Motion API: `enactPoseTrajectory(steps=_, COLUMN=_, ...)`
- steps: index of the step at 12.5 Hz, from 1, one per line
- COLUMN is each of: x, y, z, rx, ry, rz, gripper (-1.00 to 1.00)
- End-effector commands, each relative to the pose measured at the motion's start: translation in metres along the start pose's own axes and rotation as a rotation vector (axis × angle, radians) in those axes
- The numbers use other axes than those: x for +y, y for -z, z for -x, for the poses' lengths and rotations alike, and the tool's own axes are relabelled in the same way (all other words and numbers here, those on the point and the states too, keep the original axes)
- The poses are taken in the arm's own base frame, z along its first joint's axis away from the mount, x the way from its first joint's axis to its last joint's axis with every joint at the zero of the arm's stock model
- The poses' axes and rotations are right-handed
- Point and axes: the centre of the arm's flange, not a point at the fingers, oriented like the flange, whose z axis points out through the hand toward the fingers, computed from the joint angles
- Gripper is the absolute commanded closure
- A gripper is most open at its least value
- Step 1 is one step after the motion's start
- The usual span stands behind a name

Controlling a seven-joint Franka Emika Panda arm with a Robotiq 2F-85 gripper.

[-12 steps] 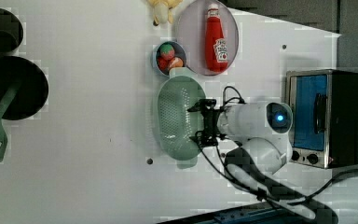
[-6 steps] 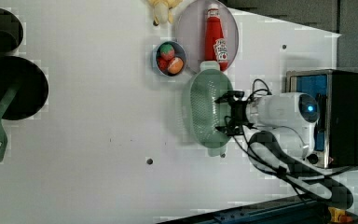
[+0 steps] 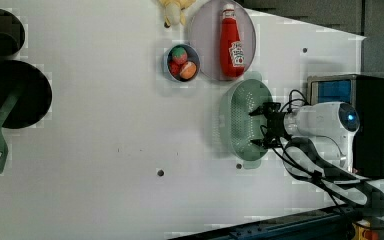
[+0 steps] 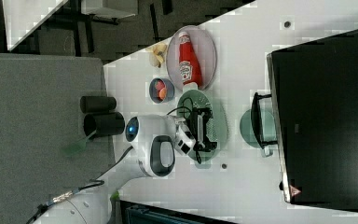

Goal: Drag strainer left to right.

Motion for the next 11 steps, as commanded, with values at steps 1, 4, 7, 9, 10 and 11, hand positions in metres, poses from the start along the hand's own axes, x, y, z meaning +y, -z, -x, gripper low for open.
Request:
enactPoseTrajectory(steps=1, x=-0.008, y=0.016, z=-0.024, rx=0.004, ry=0.066, rz=-0.035, gripper=-1.0)
enactPoseTrajectory(steps=4, x=-0.008, y=0.016, z=-0.051, rx=0.018, ry=0.077, rz=-0.042, gripper=-1.0)
enactPoseTrajectory(steps=7, x=-0.01, y=0.021, z=-0.054, rx=0.02, ry=0.115, rz=-0.054, gripper=-1.0)
enactPoseTrajectory(steps=9, x=-0.011, y=0.034, z=-0.047, rx=0.019, ry=0.296, rz=-0.06, gripper=-1.0)
enactPoseTrajectory(steps=10, x=-0.014, y=0.048, z=-0.041, rx=0.022, ry=0.423, rz=-0.082, gripper=-1.0)
enactPoseTrajectory(steps=11, x=-0.016, y=0.068, z=-0.039, rx=0.03, ry=0.524, rz=-0.108, gripper=-1.0)
